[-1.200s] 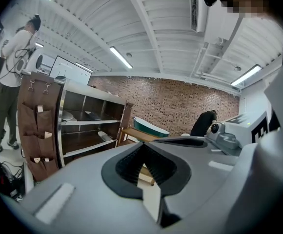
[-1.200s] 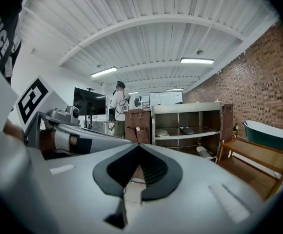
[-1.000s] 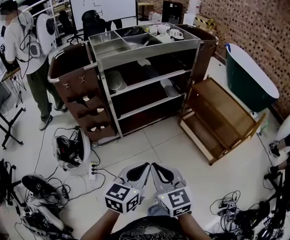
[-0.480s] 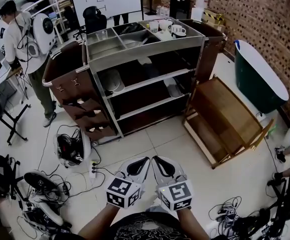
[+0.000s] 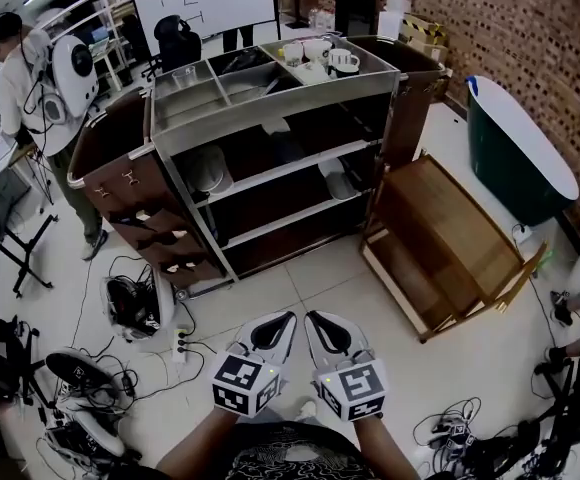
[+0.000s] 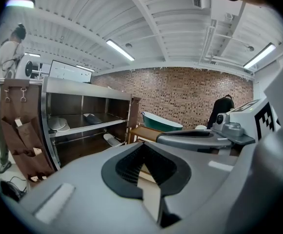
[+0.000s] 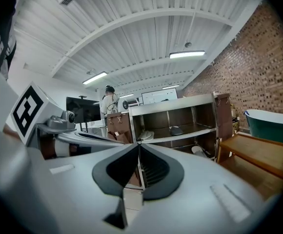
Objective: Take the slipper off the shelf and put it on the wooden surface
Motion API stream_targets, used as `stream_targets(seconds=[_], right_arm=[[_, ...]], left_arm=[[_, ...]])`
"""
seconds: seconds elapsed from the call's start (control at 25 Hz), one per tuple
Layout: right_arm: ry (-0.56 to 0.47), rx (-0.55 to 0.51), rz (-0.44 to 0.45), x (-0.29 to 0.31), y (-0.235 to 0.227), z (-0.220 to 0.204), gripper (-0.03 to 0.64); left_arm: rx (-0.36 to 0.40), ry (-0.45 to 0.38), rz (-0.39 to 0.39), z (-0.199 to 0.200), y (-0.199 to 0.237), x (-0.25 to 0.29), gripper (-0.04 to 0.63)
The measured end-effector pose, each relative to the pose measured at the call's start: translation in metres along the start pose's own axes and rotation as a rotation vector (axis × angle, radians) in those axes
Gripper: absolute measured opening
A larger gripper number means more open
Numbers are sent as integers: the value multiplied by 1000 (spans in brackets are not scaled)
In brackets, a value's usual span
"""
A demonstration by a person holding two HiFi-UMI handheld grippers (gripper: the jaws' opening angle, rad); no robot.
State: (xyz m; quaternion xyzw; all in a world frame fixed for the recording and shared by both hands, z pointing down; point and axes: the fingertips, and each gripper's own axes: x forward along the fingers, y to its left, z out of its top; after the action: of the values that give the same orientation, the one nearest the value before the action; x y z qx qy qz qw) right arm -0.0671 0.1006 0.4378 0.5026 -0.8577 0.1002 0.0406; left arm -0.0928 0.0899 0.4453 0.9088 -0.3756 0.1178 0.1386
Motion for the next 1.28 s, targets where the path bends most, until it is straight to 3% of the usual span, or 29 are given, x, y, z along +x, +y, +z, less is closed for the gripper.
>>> stream_targets(seconds=[0.16, 0.68, 1.28], right_arm=[[6, -10, 0, 10, -12, 2, 8], [37, -28, 6, 98, -64, 18, 8], [78, -23, -28, 223, -109, 41, 8]], left_arm=[[31, -7, 28, 4, 9, 15, 5], [-4, -54, 25, 39, 76, 90, 5], [-1, -18, -39, 81, 173, 166, 5]])
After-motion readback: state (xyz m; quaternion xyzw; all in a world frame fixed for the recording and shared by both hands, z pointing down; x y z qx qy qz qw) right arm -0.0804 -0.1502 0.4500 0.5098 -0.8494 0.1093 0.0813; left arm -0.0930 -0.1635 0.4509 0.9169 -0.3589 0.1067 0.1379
